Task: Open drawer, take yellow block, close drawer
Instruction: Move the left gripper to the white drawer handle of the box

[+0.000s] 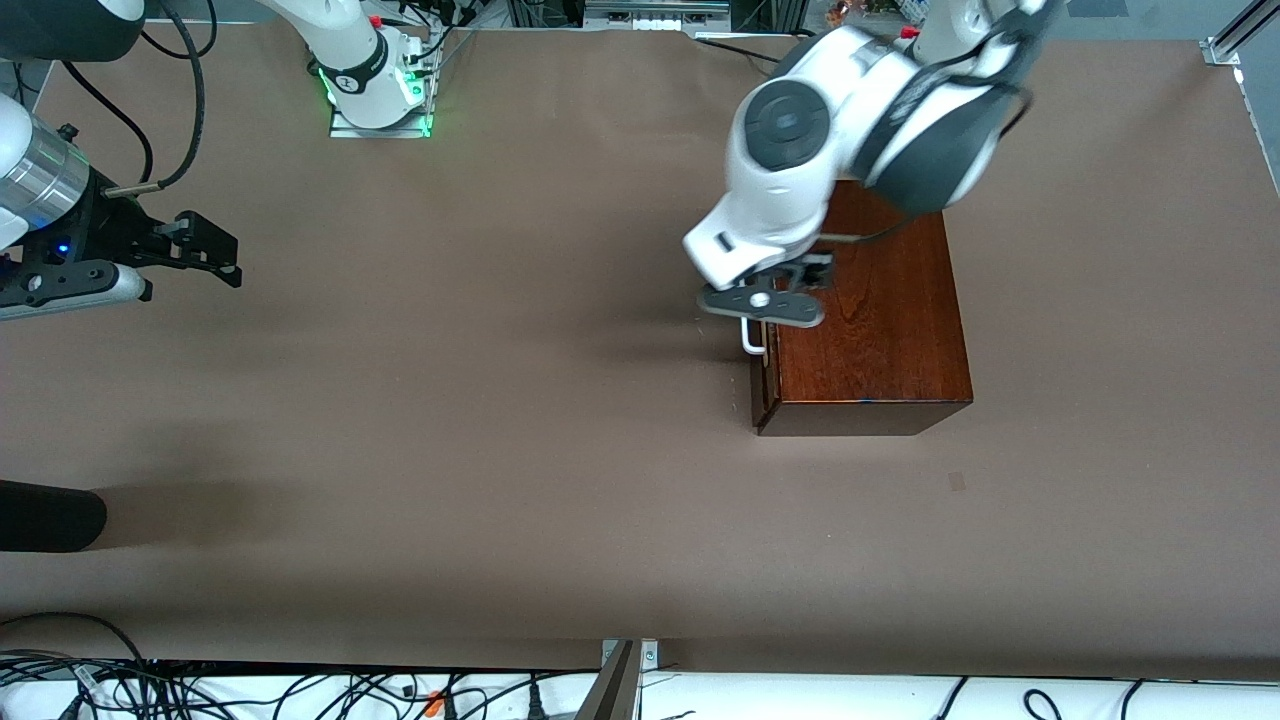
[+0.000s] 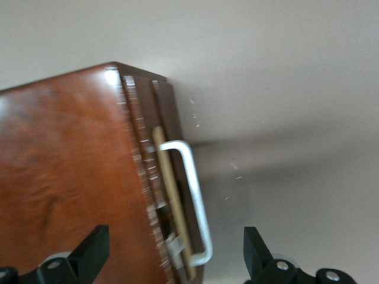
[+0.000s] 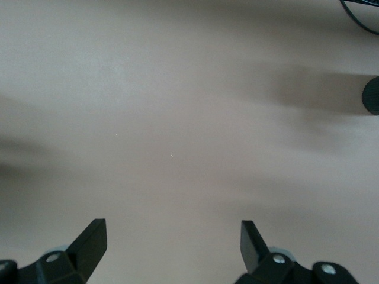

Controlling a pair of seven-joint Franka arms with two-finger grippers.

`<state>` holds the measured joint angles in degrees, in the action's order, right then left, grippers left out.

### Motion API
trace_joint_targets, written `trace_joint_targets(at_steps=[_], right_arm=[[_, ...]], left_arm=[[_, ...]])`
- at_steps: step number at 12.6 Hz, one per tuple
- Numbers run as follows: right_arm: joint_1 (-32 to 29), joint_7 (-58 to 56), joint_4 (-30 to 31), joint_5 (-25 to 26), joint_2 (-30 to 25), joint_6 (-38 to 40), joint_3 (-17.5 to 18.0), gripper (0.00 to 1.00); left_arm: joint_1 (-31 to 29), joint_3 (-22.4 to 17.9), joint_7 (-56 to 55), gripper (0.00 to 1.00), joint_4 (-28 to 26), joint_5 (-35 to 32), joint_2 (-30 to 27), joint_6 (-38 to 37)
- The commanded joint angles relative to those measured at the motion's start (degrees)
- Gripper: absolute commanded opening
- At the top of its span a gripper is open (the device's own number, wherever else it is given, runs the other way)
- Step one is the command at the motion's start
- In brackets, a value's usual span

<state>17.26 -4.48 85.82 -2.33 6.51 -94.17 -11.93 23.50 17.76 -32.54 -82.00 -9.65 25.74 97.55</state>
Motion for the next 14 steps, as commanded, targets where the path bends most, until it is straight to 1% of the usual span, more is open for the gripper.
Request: trace_joint_targets(at_steps=[1, 2, 3, 5, 7, 9, 12, 14], right_arm=[[-0.12, -0.53, -0.3, -0.05, -0.18, 0.47, 0.33, 1.0], [-0.03, -0.44, -0.3, -0.05, -0.18, 0.39, 0.33, 1.0], [-0.03, -0.44, -0.3, -0.05, -0.18, 0.47, 0.33, 1.0], [-0.03, -0.62, -0.3, -0.13, -0.18, 0.47, 0.33, 1.0], [-0.03, -0.7, -0.3, -0.13, -0.09, 0.47, 0.25, 1.0], [-0.03, -0.62, -0.3, -0.13, -0.09, 0.47, 0.25, 1.0], [-0.03, -0.53, -0.3, -0.05, -0.18, 0.47, 0.25, 1.0], [-0.03, -0.53, -0.3, -0.13, -0.18, 0.47, 0.25, 1.0]], left_arm=[[5.31, -0.53, -6.9, 1.0, 2.2, -4.04, 4.48, 1.49], [6.89, -0.44, -9.71, 1.0, 1.5, -6.75, 5.54, 1.68], [8.56, -0.44, -12.35, 1.0, 1.32, -7.82, 6.42, 1.68], [9.81, -0.44, -18.23, 1.0, 1.23, -7.92, 6.86, 1.68], [9.55, -0.79, -19.14, 1.0, 0.18, -8.53, 6.95, 1.77], [9.72, -0.8, -19.32, 1.0, -0.61, -10.9, 7.39, 1.68], [9.46, -0.8, -19.4, 1.0, -3.34, -14.42, 7.66, 1.59], [9.46, -0.97, -19.41, 1.0, -3.43, -15.21, 8.18, 1.77]])
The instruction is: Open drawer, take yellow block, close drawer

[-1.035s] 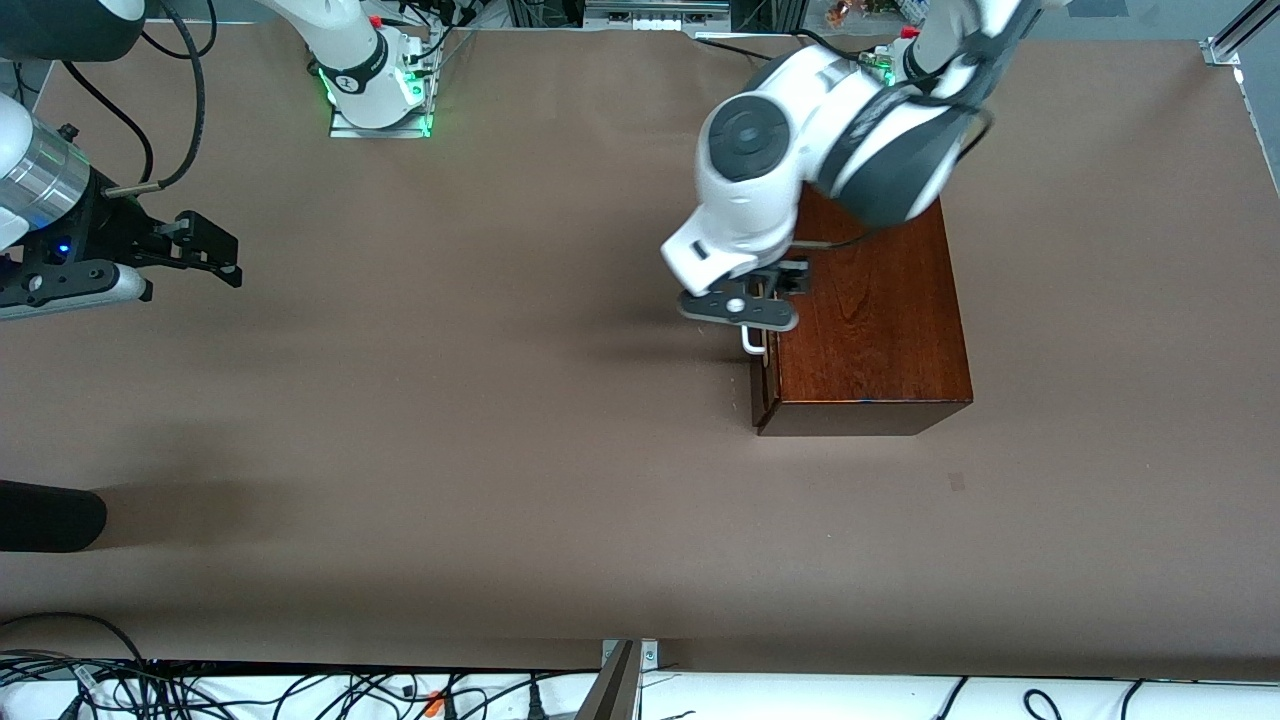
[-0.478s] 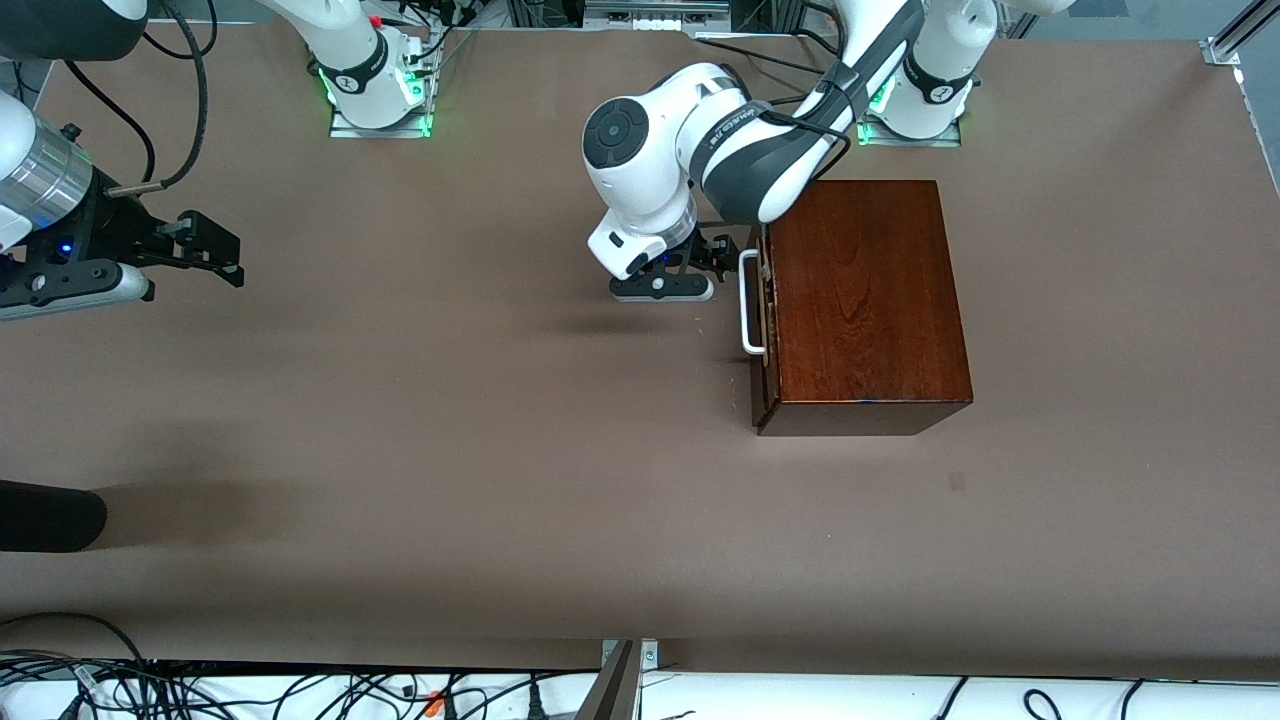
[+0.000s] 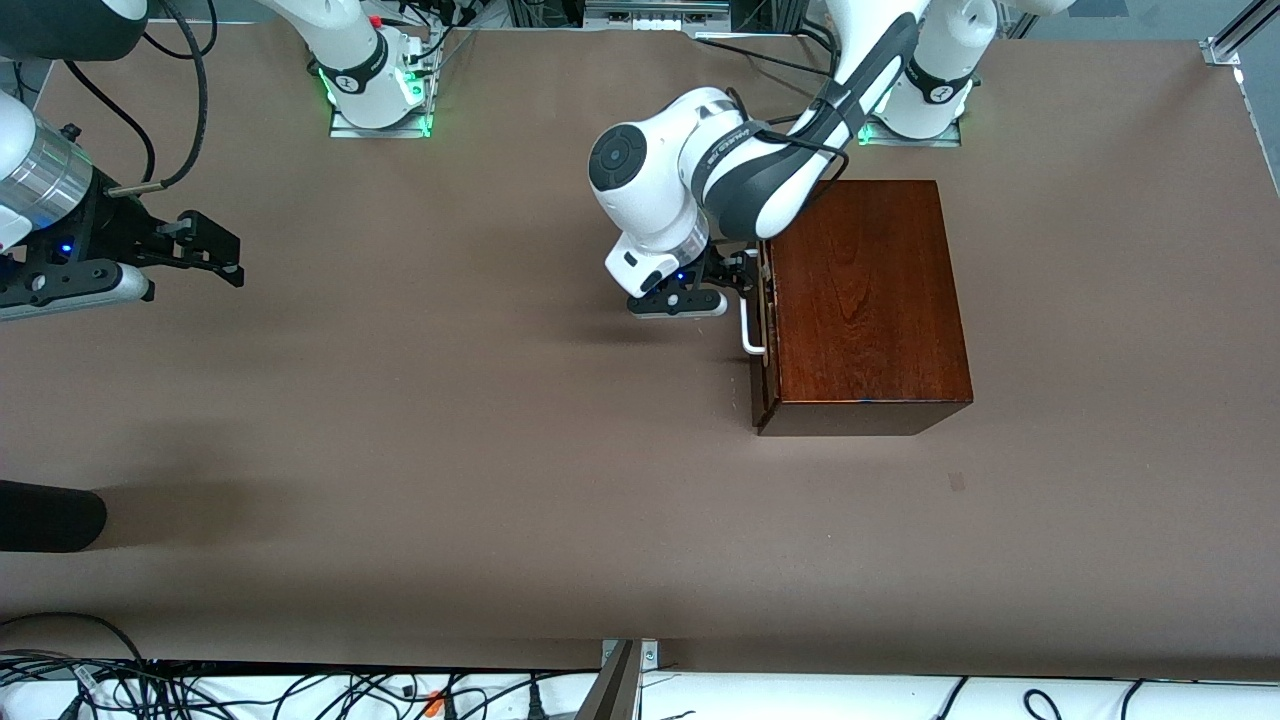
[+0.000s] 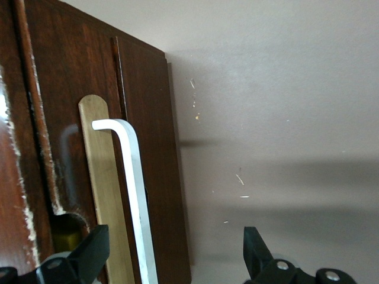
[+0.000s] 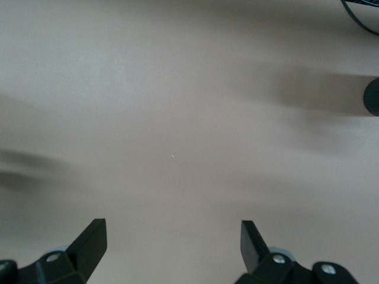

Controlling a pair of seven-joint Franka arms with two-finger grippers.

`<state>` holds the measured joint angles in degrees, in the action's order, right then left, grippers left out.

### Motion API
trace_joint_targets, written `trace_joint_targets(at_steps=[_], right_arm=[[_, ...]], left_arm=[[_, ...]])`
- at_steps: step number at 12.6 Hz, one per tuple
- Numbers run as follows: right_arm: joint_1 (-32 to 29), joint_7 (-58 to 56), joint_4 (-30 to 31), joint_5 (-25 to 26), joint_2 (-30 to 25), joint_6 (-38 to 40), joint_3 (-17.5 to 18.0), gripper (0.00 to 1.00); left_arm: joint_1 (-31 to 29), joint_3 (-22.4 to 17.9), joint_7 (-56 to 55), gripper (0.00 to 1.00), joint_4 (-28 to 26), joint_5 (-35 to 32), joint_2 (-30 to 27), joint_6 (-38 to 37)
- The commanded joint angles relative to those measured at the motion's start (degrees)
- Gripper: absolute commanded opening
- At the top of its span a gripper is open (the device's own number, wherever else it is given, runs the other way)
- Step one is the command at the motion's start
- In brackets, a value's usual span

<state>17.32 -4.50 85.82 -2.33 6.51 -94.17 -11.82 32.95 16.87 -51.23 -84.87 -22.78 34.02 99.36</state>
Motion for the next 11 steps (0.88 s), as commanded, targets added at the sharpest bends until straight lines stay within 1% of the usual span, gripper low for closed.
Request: trace_joint_targets(at_steps=[1, 4, 7, 9, 11], right_arm=[[-0.1, -0.59, -0.39, -0.05, -0.09, 0.39, 0.21, 1.0], [0.08, -0.07, -0.39, -0.13, -0.18, 0.39, 0.21, 1.0], [0.08, -0.07, -0.3, -0.22, -0.18, 0.48, 0.04, 1.0], [0.08, 0.11, -0.3, -0.14, -0.18, 0.48, 0.04, 1.0], [-0.01, 0.11, -0.3, -0.22, -0.09, 0.48, 0.04, 1.0]], left_arm=[[-0.17, -0.17, -0.71, 1.0, -0.73, -2.53, -0.1, -0.05], [-0.26, -0.26, -1.06, 1.0, -0.82, -4.9, 1.39, 0.22], [-0.34, -0.26, -4.13, 1.0, -1.0, -5.08, 2.89, 1.27], [-0.17, -0.26, -4.75, 1.0, -2.57, -5.08, 2.8, 1.18], [-0.26, -0.26, -4.84, 1.0, -2.76, -5.08, 2.8, 1.18]])
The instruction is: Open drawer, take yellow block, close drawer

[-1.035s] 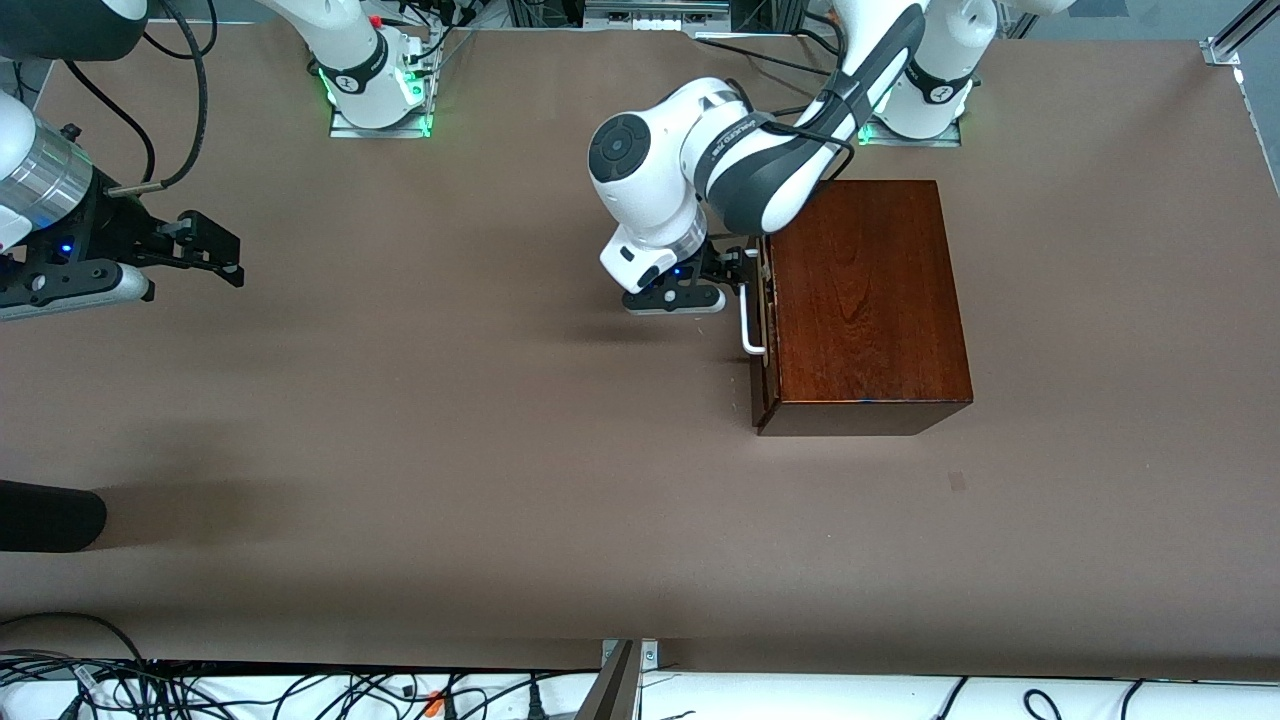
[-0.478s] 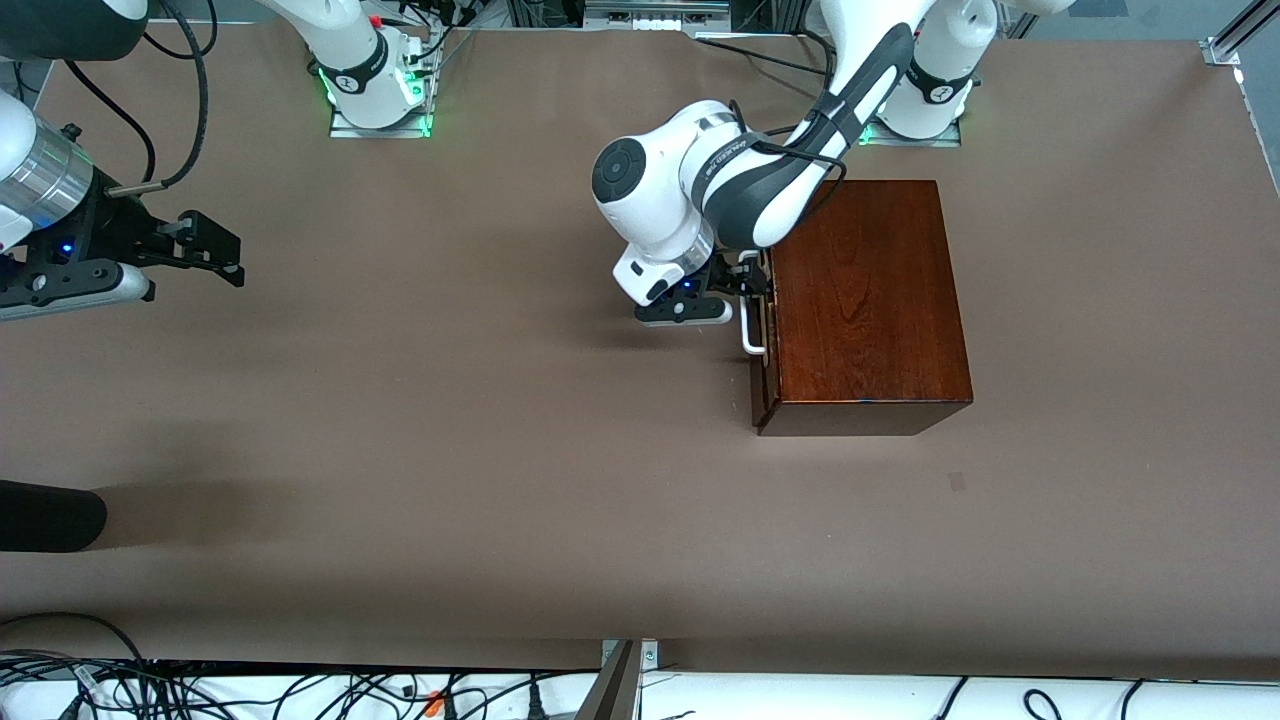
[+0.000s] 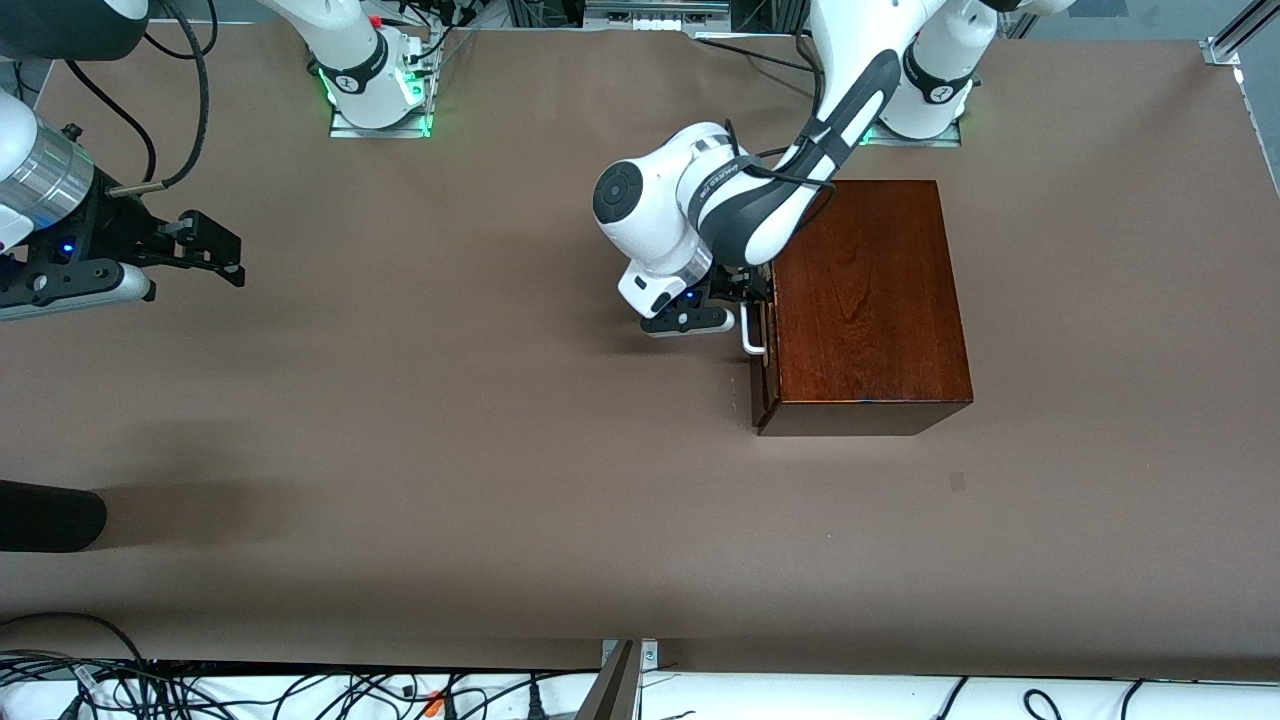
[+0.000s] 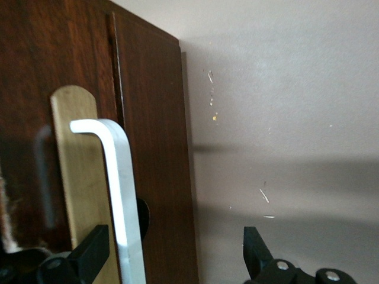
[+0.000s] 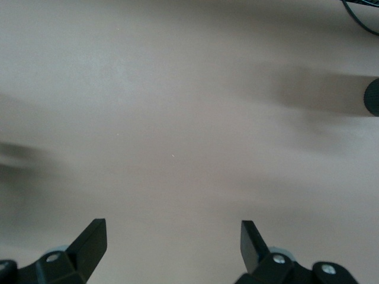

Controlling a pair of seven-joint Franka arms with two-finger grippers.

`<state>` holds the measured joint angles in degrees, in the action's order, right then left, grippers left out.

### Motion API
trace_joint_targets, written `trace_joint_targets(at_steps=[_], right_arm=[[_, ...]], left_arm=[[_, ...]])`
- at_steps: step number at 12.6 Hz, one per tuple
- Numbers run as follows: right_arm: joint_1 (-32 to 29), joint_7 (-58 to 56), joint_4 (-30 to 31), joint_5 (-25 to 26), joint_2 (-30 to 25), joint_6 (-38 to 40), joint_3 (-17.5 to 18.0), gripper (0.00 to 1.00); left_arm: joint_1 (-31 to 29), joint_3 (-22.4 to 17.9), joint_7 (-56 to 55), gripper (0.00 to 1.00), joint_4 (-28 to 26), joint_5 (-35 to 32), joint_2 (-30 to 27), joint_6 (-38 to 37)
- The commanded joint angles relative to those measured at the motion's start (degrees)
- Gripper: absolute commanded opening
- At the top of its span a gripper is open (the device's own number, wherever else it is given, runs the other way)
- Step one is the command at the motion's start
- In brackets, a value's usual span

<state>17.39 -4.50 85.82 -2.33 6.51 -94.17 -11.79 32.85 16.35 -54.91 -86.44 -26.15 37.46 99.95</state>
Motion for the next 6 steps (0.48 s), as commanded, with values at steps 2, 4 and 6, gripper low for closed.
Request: trace_joint_targets(at_steps=[2, 4, 6], right_arm=[[-0.07, 0.11, -0.21, -0.13, -0.09, 0.56, -0.08, 1.0], [-0.07, 0.19, -0.21, -0.13, -0.18, 0.56, -0.08, 1.0], [-0.07, 0.19, -0.21, -0.13, -0.18, 0.56, -0.08, 1.0]], left_arm=[[-0.16, 0.35, -1.25, 1.0, -1.62, -1.62, -0.72, 0.24], [0.02, 0.35, -2.39, 1.0, -2.24, -1.62, -0.8, 0.33], [0.11, 0.61, -3.36, 1.0, -2.85, -1.62, -0.8, 0.33]])
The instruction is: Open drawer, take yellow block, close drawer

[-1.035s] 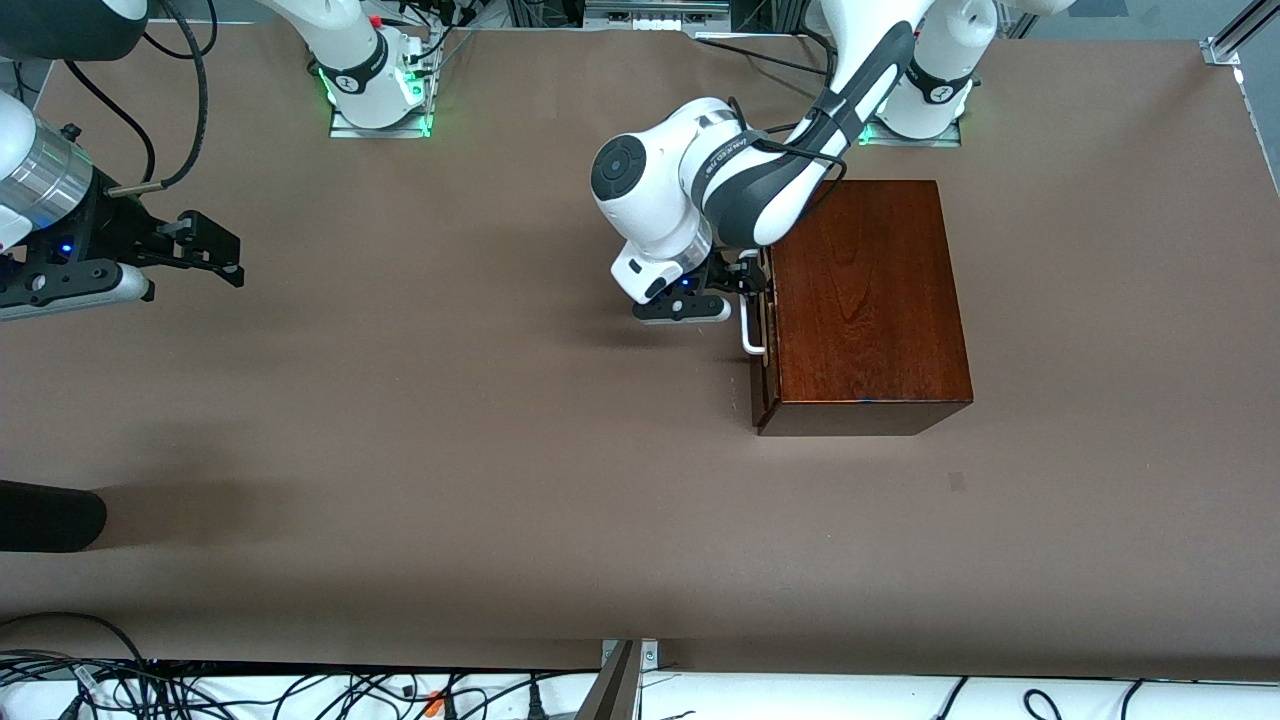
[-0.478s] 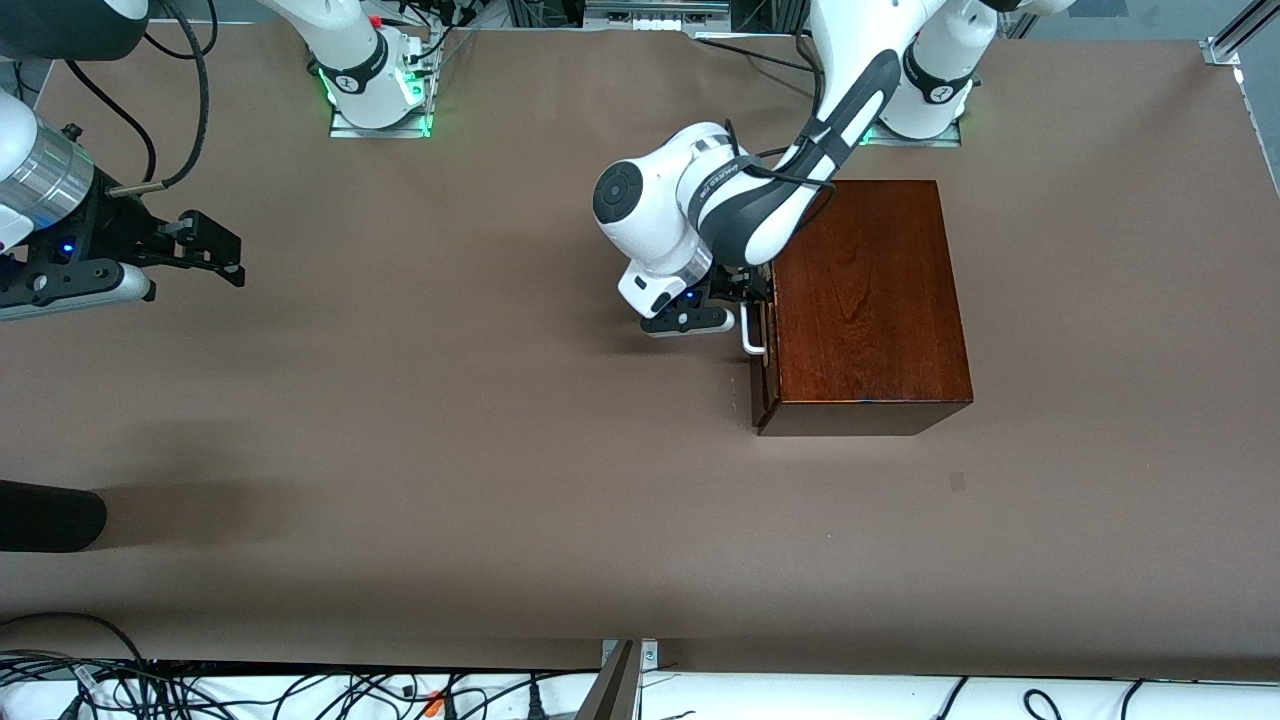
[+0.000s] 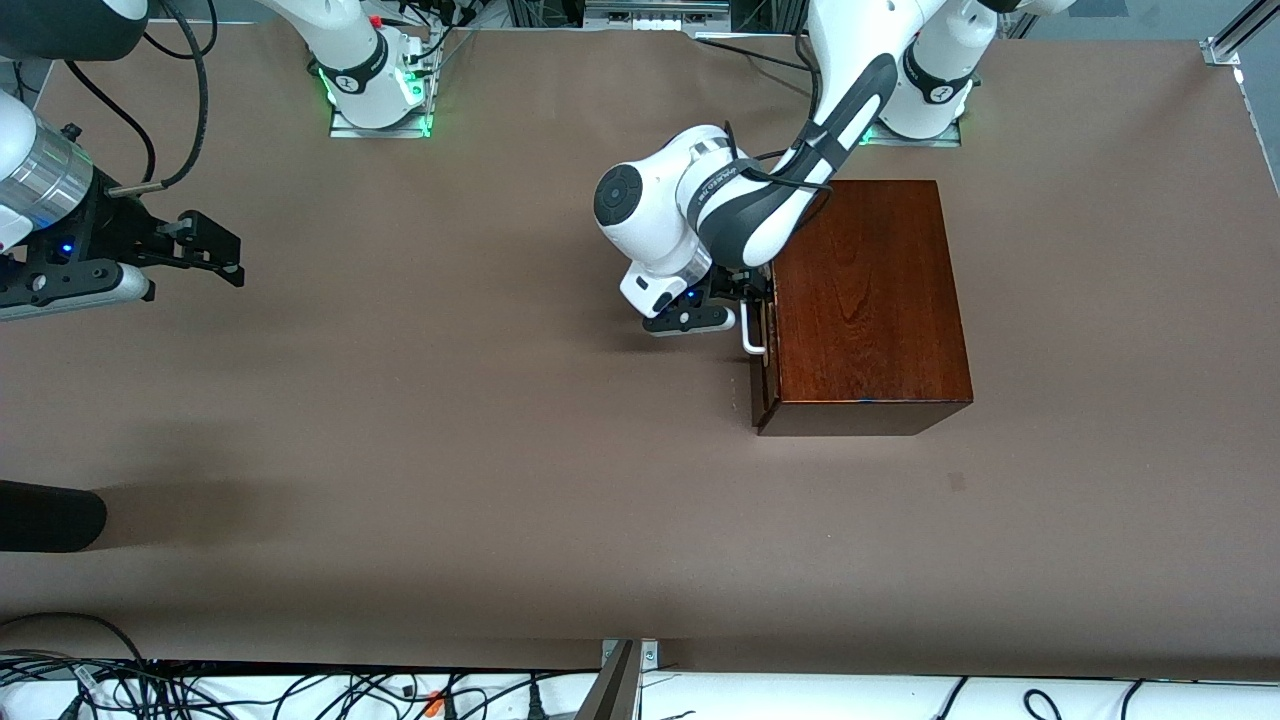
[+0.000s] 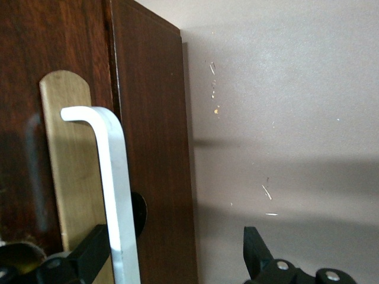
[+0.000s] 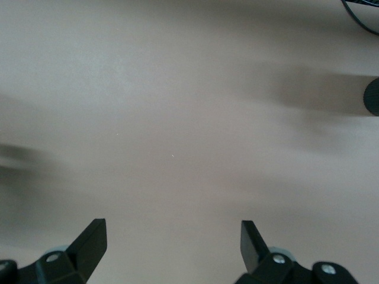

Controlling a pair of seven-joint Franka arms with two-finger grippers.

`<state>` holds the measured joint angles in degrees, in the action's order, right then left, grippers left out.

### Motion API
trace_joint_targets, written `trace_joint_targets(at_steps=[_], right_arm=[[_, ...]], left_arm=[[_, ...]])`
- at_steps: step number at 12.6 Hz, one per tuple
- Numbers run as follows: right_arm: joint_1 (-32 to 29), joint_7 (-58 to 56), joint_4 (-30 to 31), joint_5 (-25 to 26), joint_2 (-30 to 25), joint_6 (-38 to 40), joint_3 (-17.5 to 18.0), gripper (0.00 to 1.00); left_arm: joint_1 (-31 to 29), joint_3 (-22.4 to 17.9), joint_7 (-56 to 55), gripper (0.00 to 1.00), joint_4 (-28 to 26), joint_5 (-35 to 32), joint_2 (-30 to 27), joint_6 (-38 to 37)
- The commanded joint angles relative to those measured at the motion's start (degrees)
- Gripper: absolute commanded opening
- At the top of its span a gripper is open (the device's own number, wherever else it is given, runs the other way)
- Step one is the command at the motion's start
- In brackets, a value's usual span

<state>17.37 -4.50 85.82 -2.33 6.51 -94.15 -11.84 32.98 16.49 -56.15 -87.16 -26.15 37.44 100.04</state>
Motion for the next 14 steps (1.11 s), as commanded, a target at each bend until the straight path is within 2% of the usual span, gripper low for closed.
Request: trace_joint_targets(at_steps=[1, 10, 14], right_arm=[[-0.06, 0.19, -0.21, -0.13, -0.18, 0.55, -0.02, 1.0], [-0.41, -0.51, -0.13, -0.13, 0.0, 0.55, -0.11, 1.0], [-0.41, -0.6, -0.21, -0.22, 0.0, 0.46, -0.11, 1.0]], left_arm=[[0.06, 0.56, -2.47, 1.0, -2.13, -1.53, -0.79, 0.15], [0.24, 0.92, -2.65, 1.0, -2.84, -0.92, -1.32, 0.06], [0.85, 1.0, -4.58, 1.0, -1.96, 1.53, -1.23, 4.0]])
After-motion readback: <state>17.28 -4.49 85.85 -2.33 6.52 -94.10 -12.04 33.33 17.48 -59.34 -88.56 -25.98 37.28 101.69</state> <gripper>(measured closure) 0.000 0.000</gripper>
